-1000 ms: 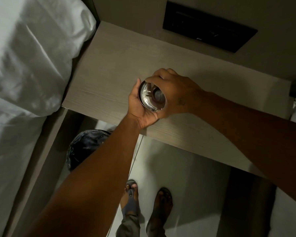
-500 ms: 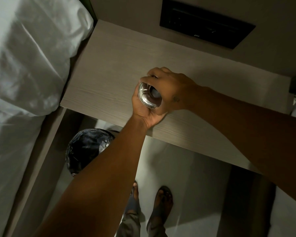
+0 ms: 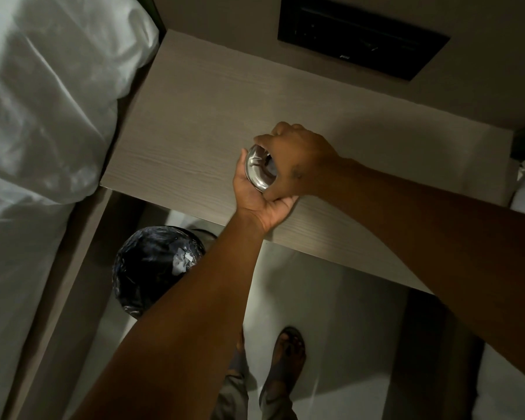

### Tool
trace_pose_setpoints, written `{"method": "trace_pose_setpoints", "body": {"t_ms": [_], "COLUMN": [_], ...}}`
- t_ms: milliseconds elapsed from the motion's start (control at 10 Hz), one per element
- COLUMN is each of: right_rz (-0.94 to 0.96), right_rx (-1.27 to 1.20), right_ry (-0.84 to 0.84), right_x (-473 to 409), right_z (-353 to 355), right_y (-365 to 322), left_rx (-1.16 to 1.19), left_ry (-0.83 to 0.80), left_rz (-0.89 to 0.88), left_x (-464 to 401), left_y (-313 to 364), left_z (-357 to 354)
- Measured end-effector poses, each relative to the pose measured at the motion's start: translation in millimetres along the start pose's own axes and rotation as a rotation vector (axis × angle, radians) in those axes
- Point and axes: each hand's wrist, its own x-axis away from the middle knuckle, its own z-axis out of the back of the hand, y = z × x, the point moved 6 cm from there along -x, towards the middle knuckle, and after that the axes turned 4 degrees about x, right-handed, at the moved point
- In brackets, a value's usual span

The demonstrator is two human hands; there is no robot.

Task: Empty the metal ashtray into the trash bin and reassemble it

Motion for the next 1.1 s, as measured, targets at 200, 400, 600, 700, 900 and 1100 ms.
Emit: {"method": "trace_pose_setpoints", "body": {"t_ms": [200, 400, 600, 700, 900, 1100], "right_rz": [-0.137, -0.339, -0.372, -0.377, -0.38, -0.389], "right_rx": [-0.028, -0.181, -0.164, -0.183, -0.18, -0.333], "right_ry": [-0.012, -0.007, 0.01, 0.04, 0.055, 0.071], "right_x": [4.5, 7.4, 0.5, -2.7, -4.7, 14.5], "right_z": [-19.2, -30.6, -47.5, -55.3, -57.7, -51.4], "right_y": [0.8, 39.2, 50.3, 56.5, 56.7, 65.3], "left_rx": [0.007, -0.476, -1.39, -1.552, -1.556, -1.747], "left_ry": [0.058, 0.202, 0.461, 0.398, 0.392, 0.363], "left_rz": [0.006, -0.094, -0.606, -0.666, -0.691, -0.687], "left_x": [0.5, -5.4, 8.5, 2.3, 1.0, 8.6], "left_y": [-2.0, 17.3, 62.6, 68.4, 69.4, 65.4], "left_z": [9.2, 1.0, -4.7, -16.7, -16.7, -32.5]}}
